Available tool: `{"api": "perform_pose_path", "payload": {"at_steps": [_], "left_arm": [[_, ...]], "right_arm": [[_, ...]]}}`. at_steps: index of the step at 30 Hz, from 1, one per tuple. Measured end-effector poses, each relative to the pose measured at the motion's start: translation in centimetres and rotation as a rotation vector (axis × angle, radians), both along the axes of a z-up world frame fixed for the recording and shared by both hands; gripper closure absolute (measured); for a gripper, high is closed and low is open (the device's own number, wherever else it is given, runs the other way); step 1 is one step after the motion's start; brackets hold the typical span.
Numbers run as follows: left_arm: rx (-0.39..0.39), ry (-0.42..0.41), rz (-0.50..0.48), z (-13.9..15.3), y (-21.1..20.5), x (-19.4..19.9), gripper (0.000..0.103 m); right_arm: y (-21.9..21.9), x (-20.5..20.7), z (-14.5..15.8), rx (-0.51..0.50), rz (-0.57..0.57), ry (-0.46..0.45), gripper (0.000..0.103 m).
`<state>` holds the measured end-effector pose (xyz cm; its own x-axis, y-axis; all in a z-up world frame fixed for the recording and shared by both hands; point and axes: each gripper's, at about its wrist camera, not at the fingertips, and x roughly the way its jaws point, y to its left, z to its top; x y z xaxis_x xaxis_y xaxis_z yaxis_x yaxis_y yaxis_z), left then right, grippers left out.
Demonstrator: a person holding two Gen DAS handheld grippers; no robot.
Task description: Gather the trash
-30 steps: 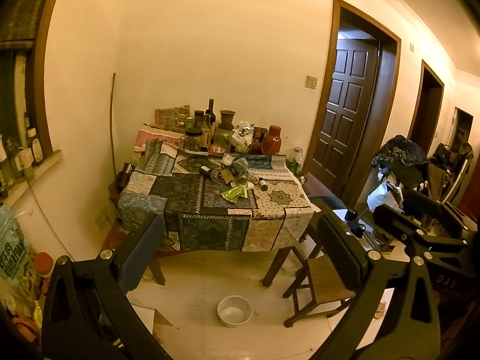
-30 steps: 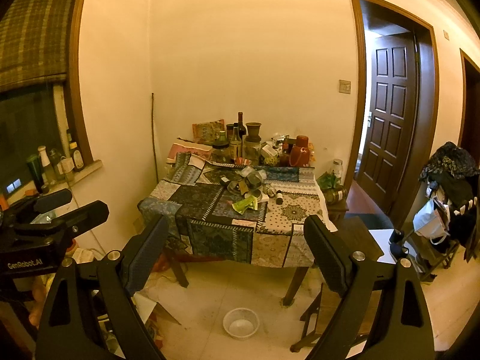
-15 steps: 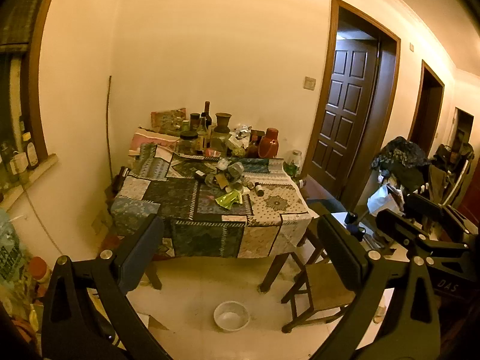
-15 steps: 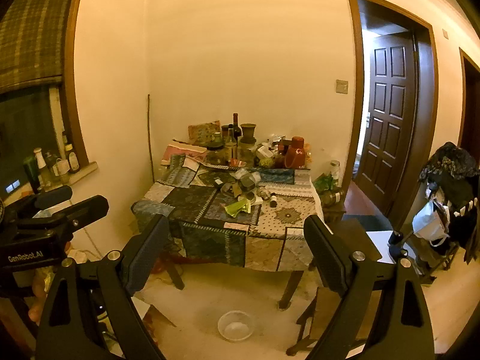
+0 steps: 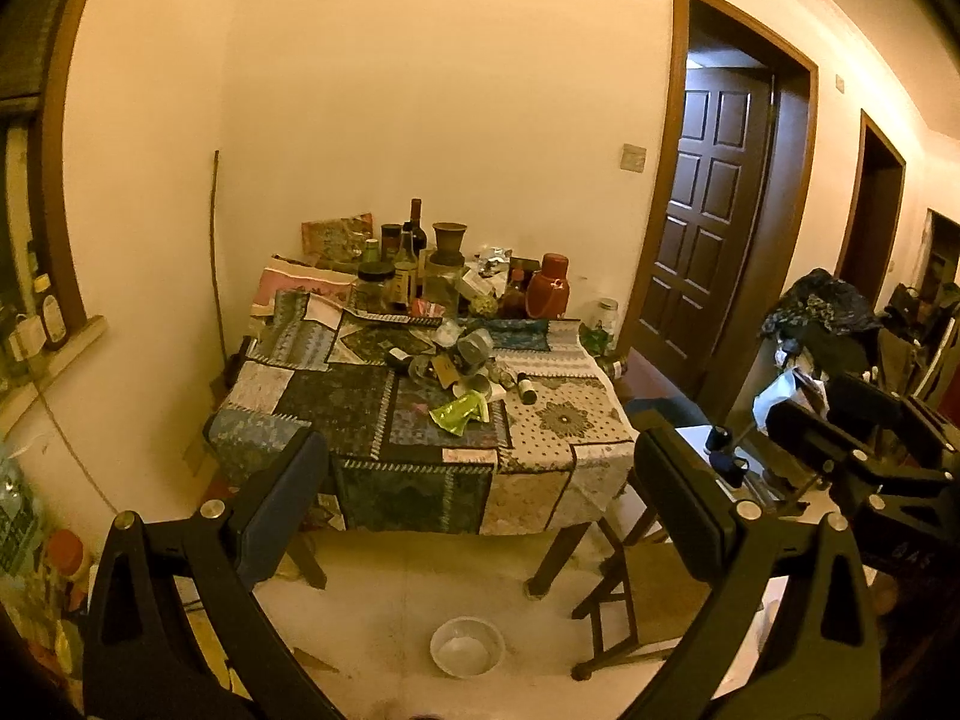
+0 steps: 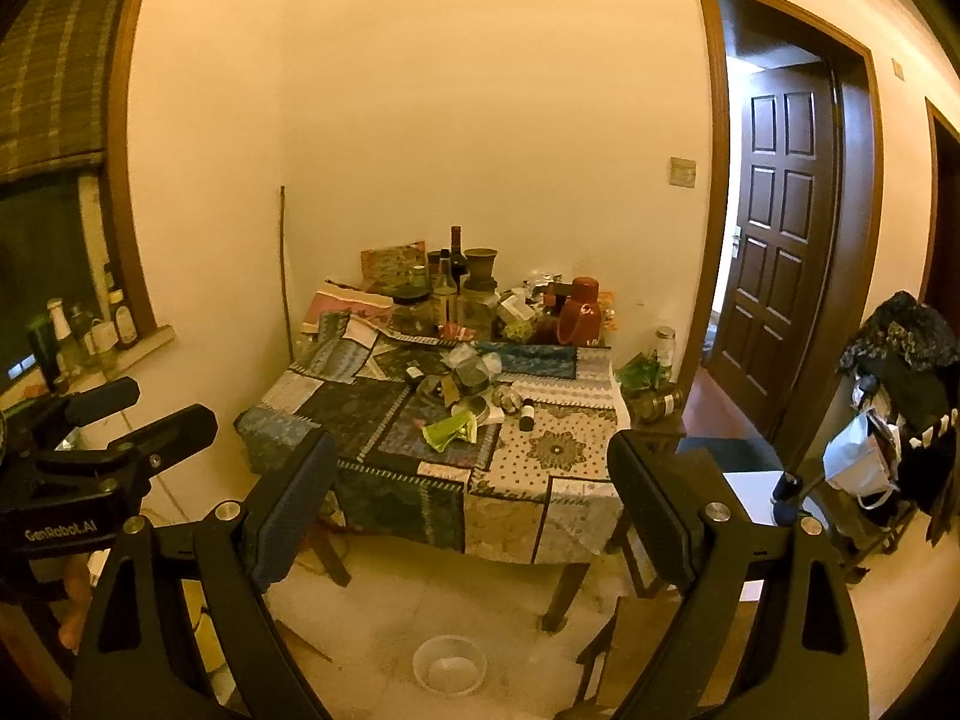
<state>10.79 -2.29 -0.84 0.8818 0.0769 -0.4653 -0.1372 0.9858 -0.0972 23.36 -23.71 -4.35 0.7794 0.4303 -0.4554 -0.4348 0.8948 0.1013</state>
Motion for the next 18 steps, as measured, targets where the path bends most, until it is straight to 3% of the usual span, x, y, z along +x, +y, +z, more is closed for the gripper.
{"api": "perform_pose_path", "payload": {"at_steps": [7,13,18], "left_arm": [[0.001,0.008,-0.034,-0.8,3.9,6.7,0.000],[-0.005,0.043,-0.041,-1.2,9.5,13.4,0.000],[0.003,0.117,-0.053,-2.9,13.5,18.9,0.013]], "right_arm": [[2.8,4.9,-0.9,-0.008,-0.054,0.016,0.013],[6.9,11.1,-2.1,-0.009,-0.094,0.095,0.013],[10.3,15.5,-3.4,-0.036,-0.156,0.170,0.013]]}}
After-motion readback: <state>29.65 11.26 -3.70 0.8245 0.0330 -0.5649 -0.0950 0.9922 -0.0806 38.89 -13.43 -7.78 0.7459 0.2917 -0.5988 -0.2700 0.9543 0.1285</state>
